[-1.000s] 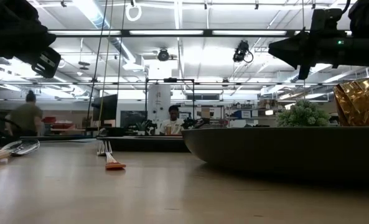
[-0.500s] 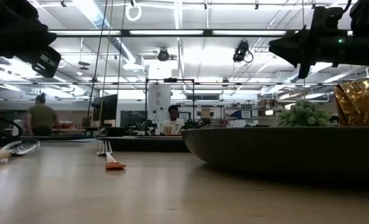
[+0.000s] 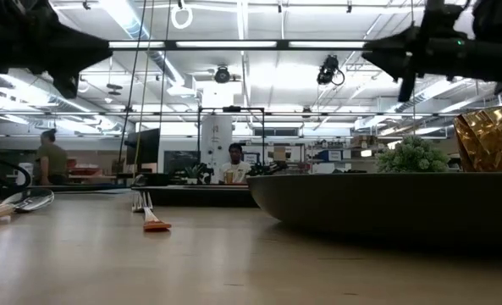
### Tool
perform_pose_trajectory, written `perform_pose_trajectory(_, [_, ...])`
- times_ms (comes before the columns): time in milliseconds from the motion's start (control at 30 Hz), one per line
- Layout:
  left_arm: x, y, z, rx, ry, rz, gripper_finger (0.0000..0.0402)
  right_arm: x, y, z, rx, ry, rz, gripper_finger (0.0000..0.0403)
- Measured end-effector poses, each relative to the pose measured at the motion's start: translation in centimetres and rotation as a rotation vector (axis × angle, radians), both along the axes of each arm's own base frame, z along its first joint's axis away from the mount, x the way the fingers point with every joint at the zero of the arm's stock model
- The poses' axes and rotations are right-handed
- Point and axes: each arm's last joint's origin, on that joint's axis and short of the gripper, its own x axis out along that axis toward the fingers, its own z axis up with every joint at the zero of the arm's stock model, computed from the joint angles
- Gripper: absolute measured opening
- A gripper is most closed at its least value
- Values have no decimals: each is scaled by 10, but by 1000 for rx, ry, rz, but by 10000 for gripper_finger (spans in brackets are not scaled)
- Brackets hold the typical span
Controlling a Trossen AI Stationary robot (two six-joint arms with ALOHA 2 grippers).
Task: Pick and place plate/cup/fork/spoon on tray
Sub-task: Put the brown glass on the black serving tray
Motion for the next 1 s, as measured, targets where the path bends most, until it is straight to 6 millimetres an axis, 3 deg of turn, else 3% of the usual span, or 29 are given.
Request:
perform_pose_trajectory(300, [-1, 0, 5, 33, -40, 12, 80, 23, -16, 34, 62, 448, -17, 89])
perform_pose_trajectory(433, [-1, 0, 5, 21, -43, 10, 80, 27, -18, 47, 28, 542, -14, 89])
perform_pose_trajectory(767, [-1, 0, 5, 177, -4, 36, 80, 37, -21, 38, 6, 723, 8, 89])
perform_pose_trajectory(1000, [-1, 1, 6, 202, -3, 40, 80, 47, -10, 50, 34, 900, 34, 89])
